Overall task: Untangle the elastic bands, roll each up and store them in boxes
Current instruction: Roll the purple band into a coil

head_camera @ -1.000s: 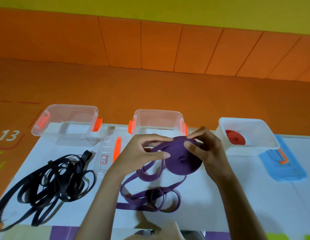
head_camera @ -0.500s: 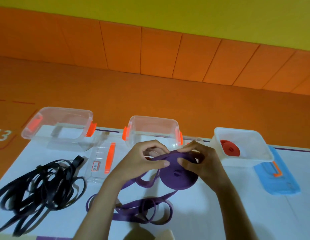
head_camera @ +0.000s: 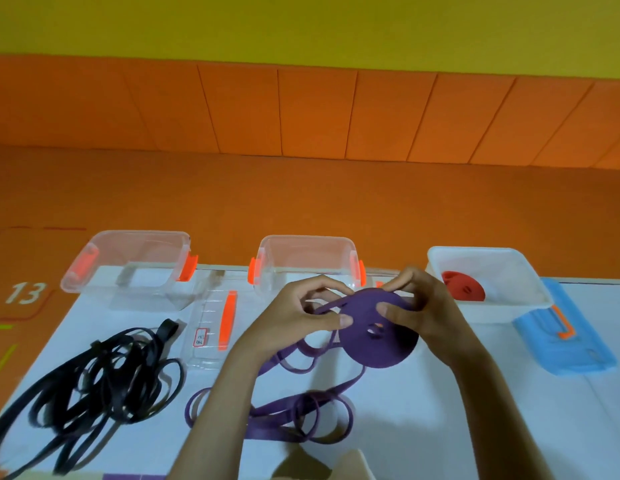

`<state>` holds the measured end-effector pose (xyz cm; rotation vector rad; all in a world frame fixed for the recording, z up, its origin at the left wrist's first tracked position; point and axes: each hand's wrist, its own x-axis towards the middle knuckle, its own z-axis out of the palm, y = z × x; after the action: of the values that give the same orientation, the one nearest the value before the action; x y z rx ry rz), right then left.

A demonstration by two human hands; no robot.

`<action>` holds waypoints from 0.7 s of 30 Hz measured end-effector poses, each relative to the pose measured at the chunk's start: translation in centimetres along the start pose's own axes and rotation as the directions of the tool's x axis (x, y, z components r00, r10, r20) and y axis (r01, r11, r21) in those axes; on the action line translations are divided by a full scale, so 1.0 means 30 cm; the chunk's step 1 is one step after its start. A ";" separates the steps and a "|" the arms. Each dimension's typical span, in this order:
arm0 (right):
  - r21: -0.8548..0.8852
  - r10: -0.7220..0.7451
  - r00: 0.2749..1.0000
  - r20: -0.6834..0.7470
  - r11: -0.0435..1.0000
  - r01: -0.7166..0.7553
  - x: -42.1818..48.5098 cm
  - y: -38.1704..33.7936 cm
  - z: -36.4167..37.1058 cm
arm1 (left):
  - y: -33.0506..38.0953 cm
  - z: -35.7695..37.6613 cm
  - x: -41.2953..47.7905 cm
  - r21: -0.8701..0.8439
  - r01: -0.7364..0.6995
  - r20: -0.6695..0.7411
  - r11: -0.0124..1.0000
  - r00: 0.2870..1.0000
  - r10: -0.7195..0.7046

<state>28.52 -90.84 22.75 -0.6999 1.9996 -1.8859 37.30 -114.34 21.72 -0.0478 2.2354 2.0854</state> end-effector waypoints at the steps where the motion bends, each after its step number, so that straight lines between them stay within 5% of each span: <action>1: 0.012 -0.017 1.000 -0.017 1.000 0.017 -0.005 0.000 -0.007 | 0.010 -0.001 -0.002 0.027 -0.007 0.009 1.000 1.000 0.006; 5: 0.073 0.078 0.997 0.001 0.994 -0.078 -0.016 -0.004 -0.008 | 0.038 0.017 -0.018 0.037 -0.060 -0.081 0.998 0.995 0.063; 9: 0.002 0.106 0.970 0.219 0.994 -0.110 -0.028 -0.026 -0.037 | 0.047 0.081 -0.051 0.022 -0.071 -0.159 0.997 0.985 0.074; 14: 0.007 -0.002 0.994 0.110 1.000 0.001 -0.064 -0.067 -0.051 | 0.056 0.177 -0.094 -0.004 -0.114 -0.387 0.993 0.916 0.104; 21: 0.185 0.008 0.999 0.053 0.983 -0.018 -0.161 -0.036 -0.027 | 0.079 0.260 -0.176 -0.058 -0.158 -0.534 0.986 0.839 0.103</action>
<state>32.28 -87.56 23.37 -0.6751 1.7645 -1.9934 42.68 -106.56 23.97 -0.5638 2.4680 2.5031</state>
